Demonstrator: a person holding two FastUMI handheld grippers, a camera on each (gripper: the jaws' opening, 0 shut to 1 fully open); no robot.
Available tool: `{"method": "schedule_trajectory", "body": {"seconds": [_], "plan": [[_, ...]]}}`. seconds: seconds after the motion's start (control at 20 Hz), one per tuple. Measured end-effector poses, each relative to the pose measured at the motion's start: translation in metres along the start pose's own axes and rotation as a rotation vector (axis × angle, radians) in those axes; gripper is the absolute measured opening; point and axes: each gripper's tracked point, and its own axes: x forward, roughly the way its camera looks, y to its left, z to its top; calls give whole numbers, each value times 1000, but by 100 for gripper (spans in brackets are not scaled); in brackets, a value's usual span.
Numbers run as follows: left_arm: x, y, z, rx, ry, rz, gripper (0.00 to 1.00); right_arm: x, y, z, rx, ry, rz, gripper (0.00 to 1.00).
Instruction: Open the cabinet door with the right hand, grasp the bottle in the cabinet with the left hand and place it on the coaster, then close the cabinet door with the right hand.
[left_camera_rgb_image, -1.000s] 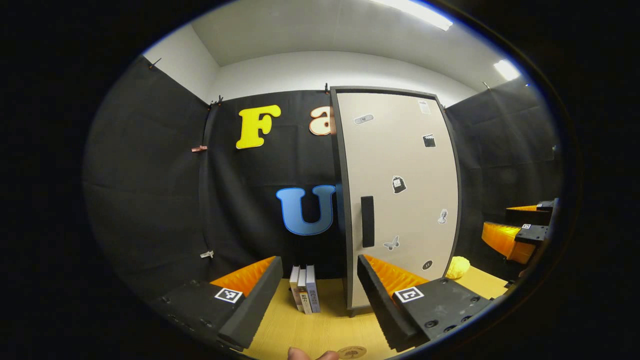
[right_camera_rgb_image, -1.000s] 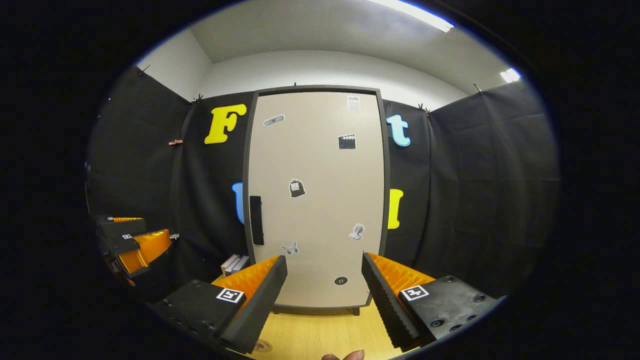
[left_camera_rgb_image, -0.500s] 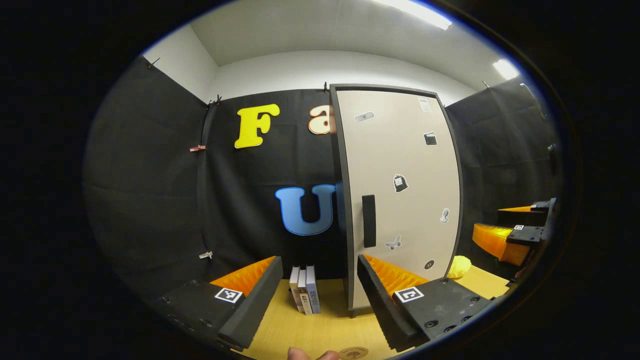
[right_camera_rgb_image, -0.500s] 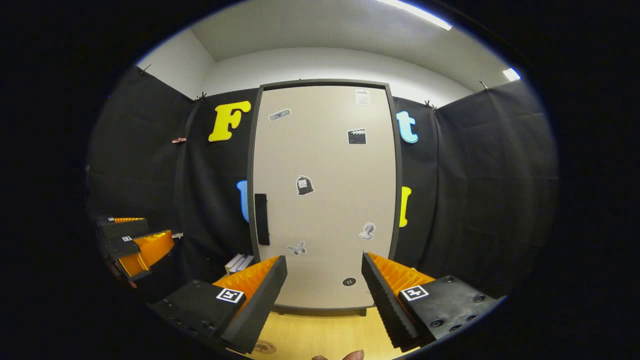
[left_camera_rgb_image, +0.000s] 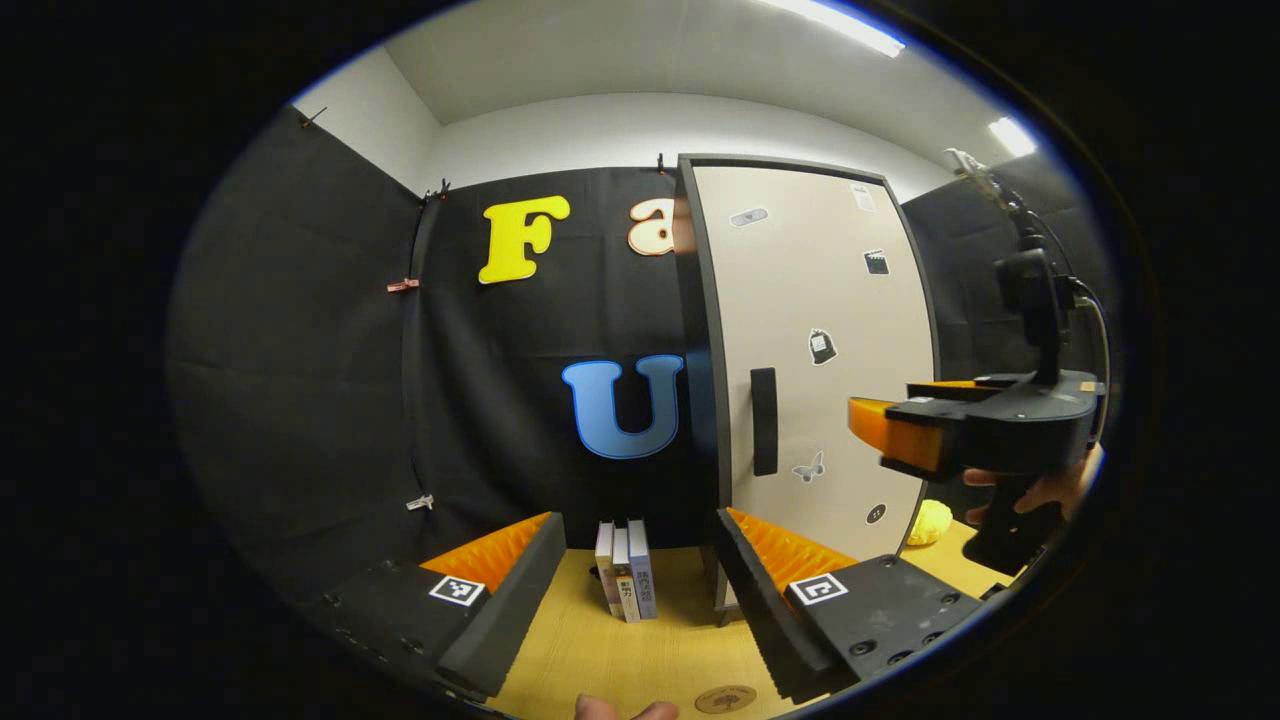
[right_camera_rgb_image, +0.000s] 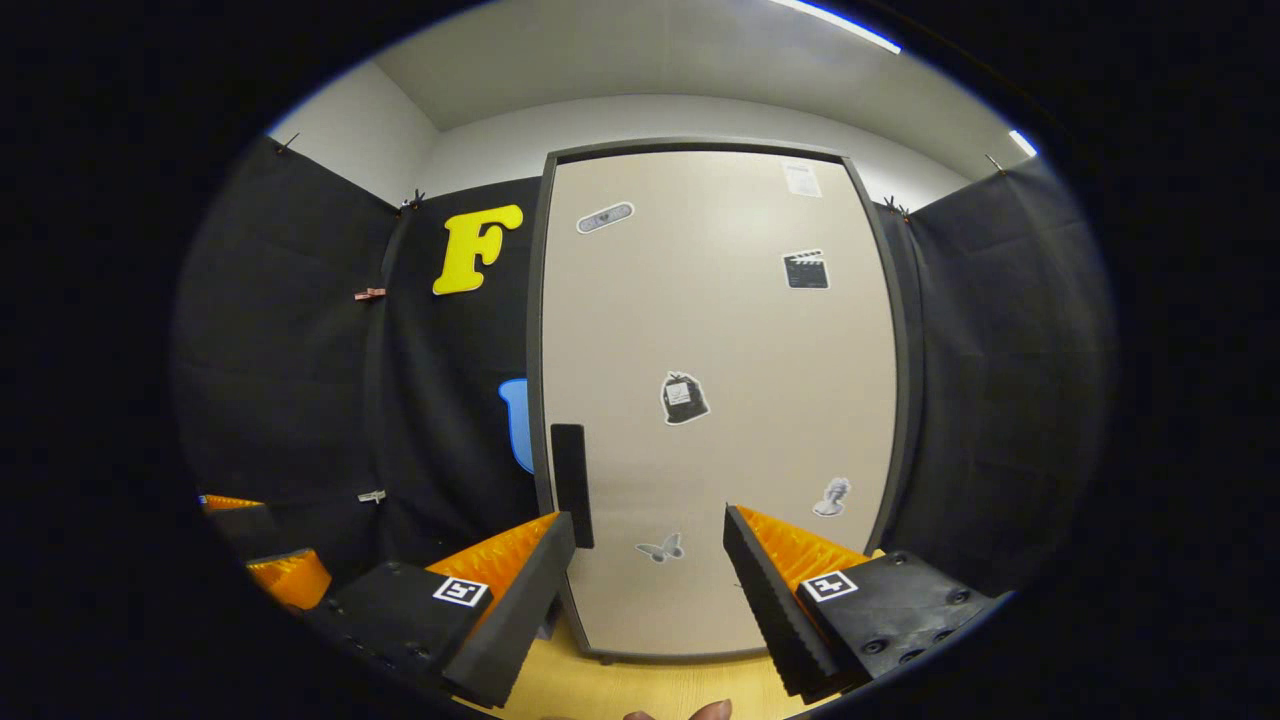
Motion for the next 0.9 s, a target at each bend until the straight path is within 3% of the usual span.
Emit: {"method": "schedule_trajectory", "body": {"seconds": [0.4,0.5,0.7,0.75,0.9], "plan": [[0,30,-17,-8,22,28,95,83,41,-18,-27,-21,4,97],[-1,34,-21,-21,30,32,95,97,45,-24,-18,-10,-4,92],[-3,41,-28,-29,46,42,95,122,55,-38,-10,17,-7,72],[-5,44,-29,-25,47,44,95,128,55,-43,-11,29,-15,52],[-9,48,-25,-24,41,56,95,131,53,-49,-18,48,-53,36]]}}
